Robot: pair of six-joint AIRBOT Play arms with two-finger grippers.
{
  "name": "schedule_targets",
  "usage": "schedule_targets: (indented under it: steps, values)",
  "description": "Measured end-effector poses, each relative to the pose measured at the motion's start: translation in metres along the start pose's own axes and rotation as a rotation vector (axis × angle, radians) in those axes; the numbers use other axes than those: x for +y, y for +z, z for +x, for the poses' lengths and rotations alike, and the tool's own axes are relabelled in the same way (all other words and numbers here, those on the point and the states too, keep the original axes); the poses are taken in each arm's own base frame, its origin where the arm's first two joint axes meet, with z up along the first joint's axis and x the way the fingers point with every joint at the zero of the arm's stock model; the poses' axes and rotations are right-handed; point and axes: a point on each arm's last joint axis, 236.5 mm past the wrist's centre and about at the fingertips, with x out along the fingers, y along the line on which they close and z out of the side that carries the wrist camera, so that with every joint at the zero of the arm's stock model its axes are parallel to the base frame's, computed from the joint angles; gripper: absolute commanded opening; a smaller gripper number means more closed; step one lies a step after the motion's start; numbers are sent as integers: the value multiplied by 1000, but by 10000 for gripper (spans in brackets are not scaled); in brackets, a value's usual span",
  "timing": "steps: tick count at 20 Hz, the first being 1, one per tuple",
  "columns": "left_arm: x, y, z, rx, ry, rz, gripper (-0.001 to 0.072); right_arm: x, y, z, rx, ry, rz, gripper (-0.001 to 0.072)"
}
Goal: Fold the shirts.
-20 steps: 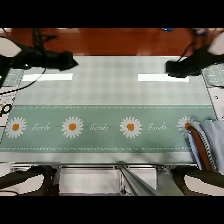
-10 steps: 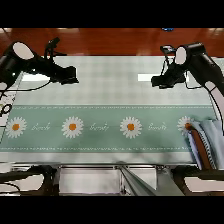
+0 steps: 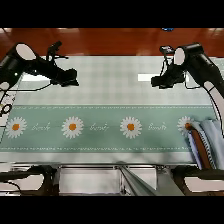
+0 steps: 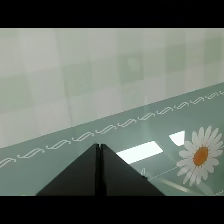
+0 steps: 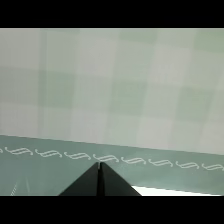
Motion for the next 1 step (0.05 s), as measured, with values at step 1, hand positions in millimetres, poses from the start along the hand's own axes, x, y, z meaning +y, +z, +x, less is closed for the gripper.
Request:
schedule_targets:
  steps: [1]
  values:
    - [0,0,1,1,0,-1,22,0,0,0,0,0,0,20]
